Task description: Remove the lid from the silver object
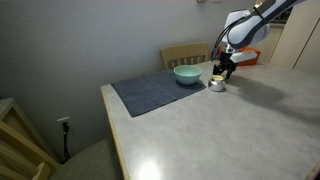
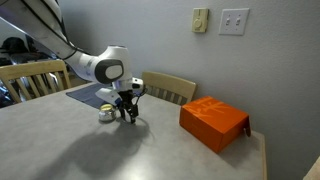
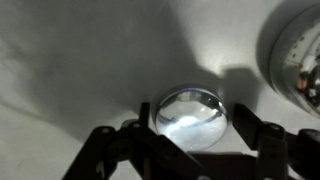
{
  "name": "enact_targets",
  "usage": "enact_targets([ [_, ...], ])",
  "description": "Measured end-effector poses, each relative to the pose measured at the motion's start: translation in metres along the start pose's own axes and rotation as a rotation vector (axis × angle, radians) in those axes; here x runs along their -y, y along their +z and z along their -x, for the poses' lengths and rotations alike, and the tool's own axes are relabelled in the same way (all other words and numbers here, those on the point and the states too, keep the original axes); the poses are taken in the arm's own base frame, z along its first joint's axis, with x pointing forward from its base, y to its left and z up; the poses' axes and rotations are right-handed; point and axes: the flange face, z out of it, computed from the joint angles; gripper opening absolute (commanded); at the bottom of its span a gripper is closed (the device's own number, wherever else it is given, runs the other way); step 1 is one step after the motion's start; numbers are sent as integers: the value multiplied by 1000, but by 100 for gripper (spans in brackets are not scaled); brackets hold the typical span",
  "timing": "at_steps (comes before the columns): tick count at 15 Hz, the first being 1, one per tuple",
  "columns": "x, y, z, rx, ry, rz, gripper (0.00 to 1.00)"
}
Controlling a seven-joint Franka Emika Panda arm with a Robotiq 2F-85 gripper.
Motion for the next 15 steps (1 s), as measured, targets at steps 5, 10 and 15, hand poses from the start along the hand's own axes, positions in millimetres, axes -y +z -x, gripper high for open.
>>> enact_targets([
  [5, 19, -20, 2, -17, -14, -37, 100],
  [10, 43, -87, 26, -95, -35, -46, 100],
  [15, 66, -151, 66, -160, 23, -111, 100],
])
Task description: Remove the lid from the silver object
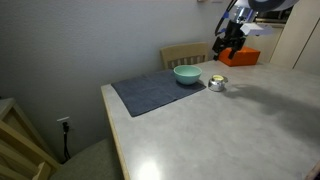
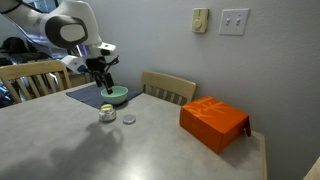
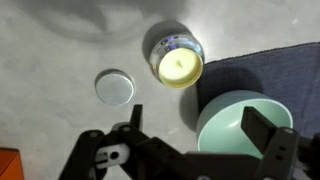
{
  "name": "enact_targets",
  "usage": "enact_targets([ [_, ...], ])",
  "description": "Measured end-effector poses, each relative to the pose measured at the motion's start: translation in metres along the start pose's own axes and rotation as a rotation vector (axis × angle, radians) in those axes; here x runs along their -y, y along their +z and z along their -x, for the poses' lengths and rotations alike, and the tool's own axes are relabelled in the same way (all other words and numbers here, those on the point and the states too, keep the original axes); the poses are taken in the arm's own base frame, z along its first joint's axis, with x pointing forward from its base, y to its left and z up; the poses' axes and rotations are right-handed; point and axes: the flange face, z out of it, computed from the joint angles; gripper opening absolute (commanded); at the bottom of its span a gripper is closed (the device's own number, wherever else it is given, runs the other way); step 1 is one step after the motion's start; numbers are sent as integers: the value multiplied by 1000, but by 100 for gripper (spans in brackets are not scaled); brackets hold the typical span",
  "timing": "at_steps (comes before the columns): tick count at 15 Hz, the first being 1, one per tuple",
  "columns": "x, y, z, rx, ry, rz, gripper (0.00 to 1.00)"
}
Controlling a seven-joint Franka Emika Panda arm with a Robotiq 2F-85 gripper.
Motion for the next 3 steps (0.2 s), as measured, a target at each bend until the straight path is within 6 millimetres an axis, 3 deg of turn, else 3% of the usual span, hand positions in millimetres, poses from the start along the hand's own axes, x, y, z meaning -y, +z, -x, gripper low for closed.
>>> enact_targets([
  [3, 2, -7, 8, 4, 3, -8, 100],
])
